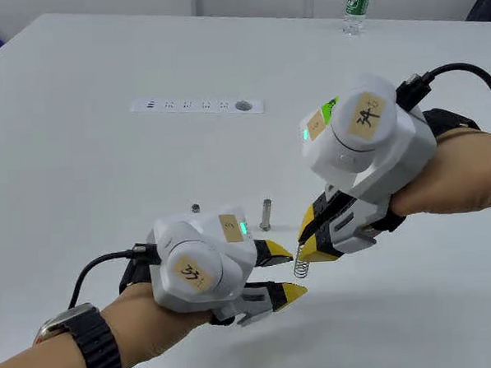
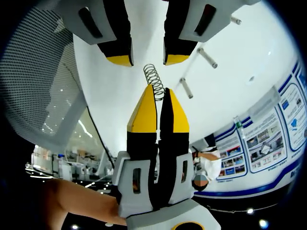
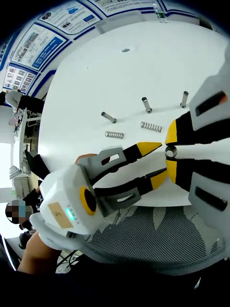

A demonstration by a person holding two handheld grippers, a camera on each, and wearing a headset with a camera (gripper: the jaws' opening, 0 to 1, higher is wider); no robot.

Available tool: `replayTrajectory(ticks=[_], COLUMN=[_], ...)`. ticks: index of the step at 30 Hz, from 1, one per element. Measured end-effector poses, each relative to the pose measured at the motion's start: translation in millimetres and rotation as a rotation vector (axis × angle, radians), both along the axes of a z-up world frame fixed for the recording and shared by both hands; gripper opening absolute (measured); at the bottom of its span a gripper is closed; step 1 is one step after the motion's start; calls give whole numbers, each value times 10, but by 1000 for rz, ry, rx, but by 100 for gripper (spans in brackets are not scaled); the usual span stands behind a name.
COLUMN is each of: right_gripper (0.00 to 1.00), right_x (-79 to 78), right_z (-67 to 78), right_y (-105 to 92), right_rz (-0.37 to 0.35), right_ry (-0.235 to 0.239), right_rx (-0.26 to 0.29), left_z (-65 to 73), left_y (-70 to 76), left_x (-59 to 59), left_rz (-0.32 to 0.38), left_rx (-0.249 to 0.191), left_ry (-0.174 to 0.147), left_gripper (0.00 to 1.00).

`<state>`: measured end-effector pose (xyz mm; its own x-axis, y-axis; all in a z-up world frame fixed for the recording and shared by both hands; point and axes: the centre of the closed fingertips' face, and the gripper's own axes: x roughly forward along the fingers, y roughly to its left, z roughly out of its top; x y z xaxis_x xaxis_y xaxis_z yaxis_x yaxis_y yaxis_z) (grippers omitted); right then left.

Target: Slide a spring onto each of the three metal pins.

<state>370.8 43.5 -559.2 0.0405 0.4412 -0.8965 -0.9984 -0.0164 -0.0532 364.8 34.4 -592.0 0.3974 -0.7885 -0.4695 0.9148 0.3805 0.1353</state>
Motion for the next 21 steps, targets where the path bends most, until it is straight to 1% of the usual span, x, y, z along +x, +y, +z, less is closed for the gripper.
replayTrajectory(ticks=[3, 6, 10, 15, 21], right_gripper=[11, 11, 11, 11, 11], right_x=[38, 81, 127, 195, 315], right_z=[37, 73, 93, 126, 181], right_y=[-43, -91, -155, -220, -301], right_rz=[-14, -31, -50, -76, -107], right_ry=[-6, -12, -18, -24, -36], right_rx=[0, 2, 0, 4, 10], left_z=[37, 92, 124, 151, 202], left_y=[64, 148, 279, 458, 677], left_x=[-4, -1, 19, 60, 83], left_rz=[9, 29, 52, 98, 146], left_rx=[-9, -31, -31, -43, -51], left_ry=[5, 21, 12, 25, 18], left_gripper=[30, 35, 37, 43, 47])
